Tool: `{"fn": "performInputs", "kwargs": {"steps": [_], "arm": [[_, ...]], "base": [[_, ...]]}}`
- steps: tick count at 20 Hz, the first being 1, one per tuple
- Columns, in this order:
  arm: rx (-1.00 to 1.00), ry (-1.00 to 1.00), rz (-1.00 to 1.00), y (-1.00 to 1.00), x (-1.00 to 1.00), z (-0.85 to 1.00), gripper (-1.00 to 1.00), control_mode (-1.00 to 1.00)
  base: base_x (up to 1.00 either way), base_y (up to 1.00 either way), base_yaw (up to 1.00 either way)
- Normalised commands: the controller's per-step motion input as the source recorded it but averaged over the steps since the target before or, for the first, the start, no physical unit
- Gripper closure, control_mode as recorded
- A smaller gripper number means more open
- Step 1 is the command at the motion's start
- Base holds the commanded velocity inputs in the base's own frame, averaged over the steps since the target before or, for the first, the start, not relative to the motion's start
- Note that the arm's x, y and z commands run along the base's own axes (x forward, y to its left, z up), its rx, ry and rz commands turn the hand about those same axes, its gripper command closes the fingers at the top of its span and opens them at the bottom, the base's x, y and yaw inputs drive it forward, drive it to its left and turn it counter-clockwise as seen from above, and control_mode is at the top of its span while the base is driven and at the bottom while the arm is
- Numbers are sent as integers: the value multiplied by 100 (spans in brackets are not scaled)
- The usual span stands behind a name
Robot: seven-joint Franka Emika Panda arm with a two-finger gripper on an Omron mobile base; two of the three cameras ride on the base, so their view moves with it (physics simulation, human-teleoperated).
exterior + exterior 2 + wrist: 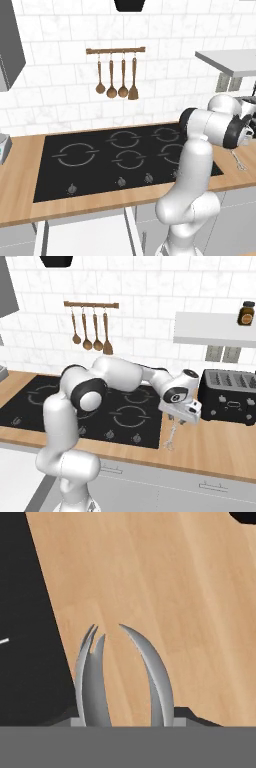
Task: Pick the tongs from the drawer and place it on the counter.
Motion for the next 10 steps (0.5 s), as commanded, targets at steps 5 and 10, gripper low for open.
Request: {"fn": "performInputs", "kwargs": {"steps": [5, 10], "arm": [[0, 9, 3, -9, 40, -43, 100, -100], [0, 4, 3, -2, 31, -47, 100, -100]], "base": [[0, 0, 0], [0, 0, 0]]}}
